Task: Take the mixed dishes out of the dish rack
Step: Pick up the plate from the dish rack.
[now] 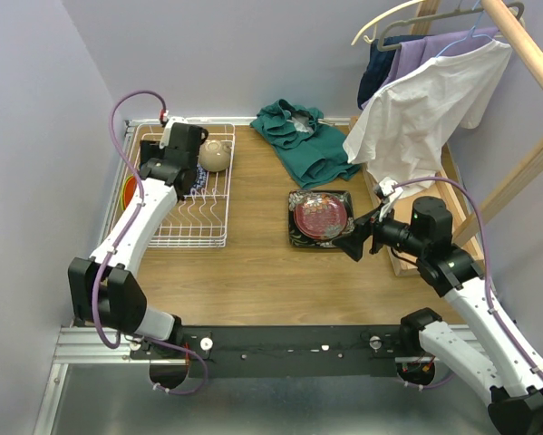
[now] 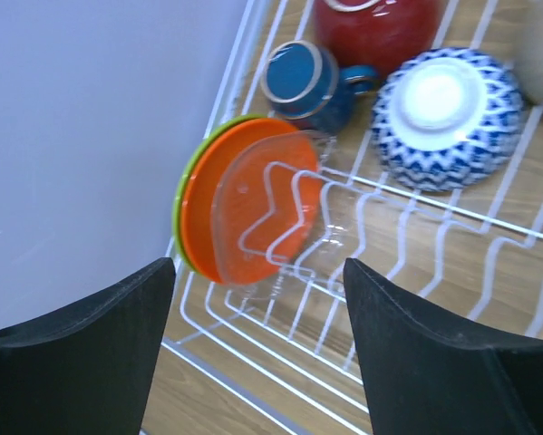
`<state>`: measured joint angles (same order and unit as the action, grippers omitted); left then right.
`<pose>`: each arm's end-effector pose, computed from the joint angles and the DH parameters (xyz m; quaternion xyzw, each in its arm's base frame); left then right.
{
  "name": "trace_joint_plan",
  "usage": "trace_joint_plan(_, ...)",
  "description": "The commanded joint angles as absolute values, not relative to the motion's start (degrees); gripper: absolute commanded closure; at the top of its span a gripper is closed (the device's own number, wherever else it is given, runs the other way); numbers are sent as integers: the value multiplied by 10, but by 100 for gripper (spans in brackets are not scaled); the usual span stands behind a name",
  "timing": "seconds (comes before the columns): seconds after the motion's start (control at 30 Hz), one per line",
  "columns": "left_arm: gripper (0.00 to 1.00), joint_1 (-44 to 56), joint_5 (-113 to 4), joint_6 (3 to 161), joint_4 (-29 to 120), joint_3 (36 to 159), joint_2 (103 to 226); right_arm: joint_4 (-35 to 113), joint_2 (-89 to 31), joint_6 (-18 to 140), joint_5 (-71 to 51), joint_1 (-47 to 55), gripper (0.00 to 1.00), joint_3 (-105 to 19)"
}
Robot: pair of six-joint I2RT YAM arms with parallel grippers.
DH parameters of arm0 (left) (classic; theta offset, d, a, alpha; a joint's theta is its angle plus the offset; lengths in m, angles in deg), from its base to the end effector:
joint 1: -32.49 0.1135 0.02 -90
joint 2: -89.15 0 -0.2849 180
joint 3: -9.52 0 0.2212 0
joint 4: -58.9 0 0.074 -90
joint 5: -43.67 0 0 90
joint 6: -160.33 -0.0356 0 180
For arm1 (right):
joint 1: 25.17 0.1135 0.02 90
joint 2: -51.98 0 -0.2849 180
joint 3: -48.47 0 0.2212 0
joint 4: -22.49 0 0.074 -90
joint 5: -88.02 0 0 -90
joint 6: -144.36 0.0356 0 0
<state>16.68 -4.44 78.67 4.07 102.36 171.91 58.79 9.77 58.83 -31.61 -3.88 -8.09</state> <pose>0.2694 -0.0516 0.3641 -0.0811 0.8692 0.2475 0.4204 0.1060 0.0602 0.3205 -0.2587 0.7717 0.3272 0.4801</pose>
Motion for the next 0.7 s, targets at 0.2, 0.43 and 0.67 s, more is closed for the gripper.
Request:
trace_joint_plan(0.2,28,272,-29,773,96,961,1733,573,102,581,-316,-36,0,-64)
trace_joint_plan(0.43,42,299,-30,791,148,933,1762,572,109,581,-306,-36,0,-58)
trace_joint_plan(0.67,50,318,-14,805,169,919,1793,577,104,580,-304,-36,0,-62)
